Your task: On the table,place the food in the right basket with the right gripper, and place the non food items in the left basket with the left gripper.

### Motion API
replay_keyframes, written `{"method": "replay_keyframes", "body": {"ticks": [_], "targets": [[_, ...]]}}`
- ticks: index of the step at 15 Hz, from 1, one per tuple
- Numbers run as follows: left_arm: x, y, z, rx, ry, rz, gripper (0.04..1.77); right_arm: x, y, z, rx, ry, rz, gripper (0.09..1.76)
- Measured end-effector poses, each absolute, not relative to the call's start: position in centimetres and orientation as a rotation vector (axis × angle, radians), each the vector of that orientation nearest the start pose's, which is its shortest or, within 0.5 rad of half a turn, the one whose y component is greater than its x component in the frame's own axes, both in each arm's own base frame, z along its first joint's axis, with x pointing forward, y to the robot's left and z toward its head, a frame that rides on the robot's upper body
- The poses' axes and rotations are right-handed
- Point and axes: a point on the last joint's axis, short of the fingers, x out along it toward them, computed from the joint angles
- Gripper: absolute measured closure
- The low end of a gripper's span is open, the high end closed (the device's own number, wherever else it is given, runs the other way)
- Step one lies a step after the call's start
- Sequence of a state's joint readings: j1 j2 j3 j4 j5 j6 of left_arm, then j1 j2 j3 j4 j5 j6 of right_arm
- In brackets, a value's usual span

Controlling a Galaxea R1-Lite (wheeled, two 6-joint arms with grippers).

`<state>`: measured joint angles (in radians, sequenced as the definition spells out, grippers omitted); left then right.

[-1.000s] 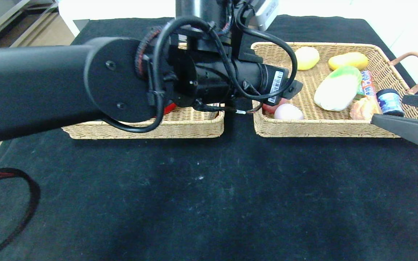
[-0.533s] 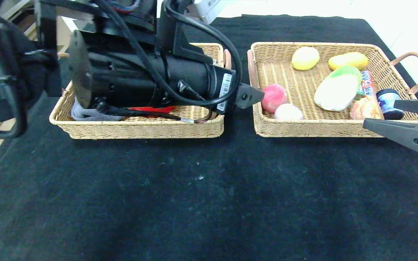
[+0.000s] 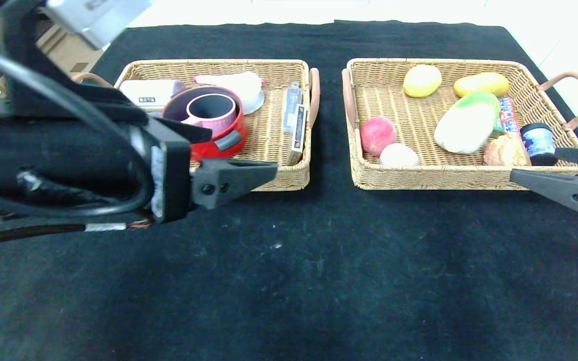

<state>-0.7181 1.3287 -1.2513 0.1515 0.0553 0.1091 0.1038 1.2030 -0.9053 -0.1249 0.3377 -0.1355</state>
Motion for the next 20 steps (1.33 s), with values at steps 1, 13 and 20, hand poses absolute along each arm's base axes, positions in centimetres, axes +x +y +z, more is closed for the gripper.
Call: {"method": "replay_keyframes", "body": {"ticks": [1,13,20], "targets": [[14.6,-12.5,32.7,0.192,0.175,-0.666,0.11,17.6,2.5,28.1,-0.111,0.145,0.447,0.14],[2.7,-1.0,26.2,0.267,0.166,-0.353,0.10,5.7,1.7,24.5,0.007,0.124,0.621,0.14],[-2.3,0.3,24.2,0.253,0.041,-0.134,0.09,0.1,1.1,21.2,0.012,0.134,0.575,0.14]]}}
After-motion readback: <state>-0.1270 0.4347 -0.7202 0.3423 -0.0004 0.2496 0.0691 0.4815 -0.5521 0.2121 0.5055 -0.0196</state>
